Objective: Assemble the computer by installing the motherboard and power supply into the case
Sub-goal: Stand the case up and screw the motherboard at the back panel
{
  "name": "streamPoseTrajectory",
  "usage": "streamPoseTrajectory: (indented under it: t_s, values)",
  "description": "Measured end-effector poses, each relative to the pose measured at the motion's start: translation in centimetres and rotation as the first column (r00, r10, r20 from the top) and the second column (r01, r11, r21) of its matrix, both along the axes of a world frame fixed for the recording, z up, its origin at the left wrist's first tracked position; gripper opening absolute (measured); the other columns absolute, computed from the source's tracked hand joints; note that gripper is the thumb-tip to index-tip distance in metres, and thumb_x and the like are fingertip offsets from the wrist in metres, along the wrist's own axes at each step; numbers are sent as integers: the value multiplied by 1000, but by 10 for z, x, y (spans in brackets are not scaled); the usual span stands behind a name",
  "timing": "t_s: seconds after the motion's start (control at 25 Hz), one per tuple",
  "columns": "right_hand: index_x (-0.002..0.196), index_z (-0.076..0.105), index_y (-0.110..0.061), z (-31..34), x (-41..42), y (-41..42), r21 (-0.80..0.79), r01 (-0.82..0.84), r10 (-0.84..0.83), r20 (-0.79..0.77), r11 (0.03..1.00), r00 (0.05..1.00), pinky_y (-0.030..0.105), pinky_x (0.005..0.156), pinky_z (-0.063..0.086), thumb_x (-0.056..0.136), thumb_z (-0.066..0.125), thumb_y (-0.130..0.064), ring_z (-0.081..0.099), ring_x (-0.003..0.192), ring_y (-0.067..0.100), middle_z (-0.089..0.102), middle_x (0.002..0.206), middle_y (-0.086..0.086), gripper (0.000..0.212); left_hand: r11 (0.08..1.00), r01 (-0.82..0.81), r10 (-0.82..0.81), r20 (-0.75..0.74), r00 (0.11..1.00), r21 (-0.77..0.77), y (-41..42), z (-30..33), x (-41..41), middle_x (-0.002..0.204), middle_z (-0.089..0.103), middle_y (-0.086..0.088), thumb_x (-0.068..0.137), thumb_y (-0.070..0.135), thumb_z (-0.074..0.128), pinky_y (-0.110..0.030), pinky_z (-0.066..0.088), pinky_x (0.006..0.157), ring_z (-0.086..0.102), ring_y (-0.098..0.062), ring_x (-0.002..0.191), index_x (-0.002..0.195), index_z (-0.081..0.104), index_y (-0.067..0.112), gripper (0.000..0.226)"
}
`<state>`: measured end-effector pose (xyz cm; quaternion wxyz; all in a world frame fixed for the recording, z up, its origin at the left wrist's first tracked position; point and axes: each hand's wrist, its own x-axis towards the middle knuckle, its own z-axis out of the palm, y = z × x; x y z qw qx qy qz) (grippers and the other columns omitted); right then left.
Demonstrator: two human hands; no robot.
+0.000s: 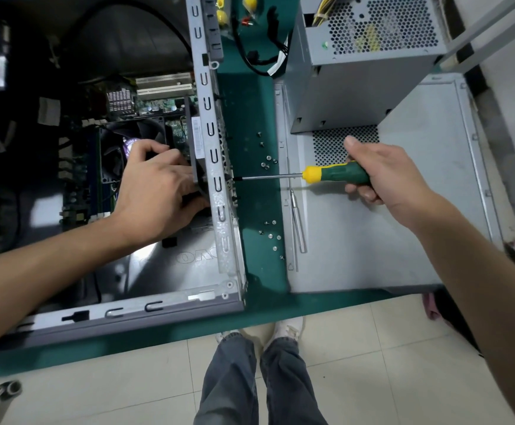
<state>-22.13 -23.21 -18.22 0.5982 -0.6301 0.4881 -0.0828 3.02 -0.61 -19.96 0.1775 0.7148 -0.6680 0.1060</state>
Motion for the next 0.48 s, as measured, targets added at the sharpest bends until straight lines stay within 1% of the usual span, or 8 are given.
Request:
streamPoseTrajectory:
  t_s: [0.04, 0.12, 0.16, 0.2, 0.28, 0.32, 0.36, 0.48]
  values:
    - [78, 57, -20, 1, -1, -1, 31, -6, 6, -7, 999, 1000, 18, 40, 25, 90, 61, -48, 39, 41, 14, 61, 60, 5, 31, 1000, 8, -7, -4, 1000, 10, 0, 0, 0, 65, 18, 14, 87, 32, 47, -35, 28, 81, 41, -18, 62, 65, 30, 34, 28]
    - [86, 57, -19, 2, -6, -6, 222, -22, -12, 147, 975, 989, 22, 40, 27, 88, 62, -26, 46, 49, 15, 56, 68, 3, 9, 1000, 22, -22, -8, 1000, 14, 1, 0, 1, 66, 19, 15, 86, 32, 49, -36, 28, 82, 40, -18, 63, 66, 30, 35, 28]
    - [88, 57, -18, 3, -8, -7, 268, -33, -23, 204, 963, 979, 22, 39, 28, 88, 62, -16, 47, 52, 16, 56, 72, 3, 5, 1000, 21, -21, -6, 1000, 14, 2, 0, 2, 66, 18, 15, 87, 32, 49, -36, 28, 82, 39, -17, 64, 65, 30, 35, 29]
    - [88, 58, -17, 4, -9, -7, 244, -42, -7, 194, 969, 981, 21, 38, 28, 91, 62, -14, 46, 51, 16, 57, 71, 4, 6, 1000, 18, -18, -7, 1000, 13, 2, -1, 2, 66, 17, 16, 87, 32, 49, -36, 28, 82, 38, -16, 65, 65, 29, 34, 30]
    - [80, 62, -18, 1, -4, -5, 84, -41, 38, 42, 996, 998, 18, 36, 27, 95, 61, -35, 41, 43, 16, 63, 64, 9, 22, 1000, 21, -21, -11, 1000, 7, 2, -3, 3, 67, 13, 17, 87, 32, 48, -35, 27, 82, 34, -14, 65, 66, 27, 33, 31]
    - [78, 63, -19, 0, -1, -4, 45, -41, 42, -22, 998, 999, 17, 36, 26, 94, 60, -45, 39, 42, 16, 64, 62, 11, 30, 1000, 24, -24, -11, 1000, 0, 1, -4, 3, 67, 12, 17, 87, 32, 48, -35, 27, 81, 32, -14, 66, 67, 25, 33, 30]
    - [78, 64, -20, 1, -1, -4, 71, -32, 34, -33, 997, 999, 18, 38, 27, 91, 61, -48, 39, 43, 17, 62, 62, 11, 31, 1000, 20, -20, -12, 1000, -4, 0, -5, 3, 66, 11, 17, 87, 31, 47, -35, 27, 81, 31, -14, 65, 67, 25, 33, 30]
    - [89, 62, -21, -1, -5, -8, 285, 11, -60, 164, 959, 985, 22, 40, 29, 81, 67, -24, 44, 52, 15, 55, 72, 2, 10, 1000, -4, 4, -17, 1000, 17, 0, -5, 4, 64, 10, 19, 88, 31, 43, -34, 26, 82, 25, -12, 65, 65, 25, 30, 30]
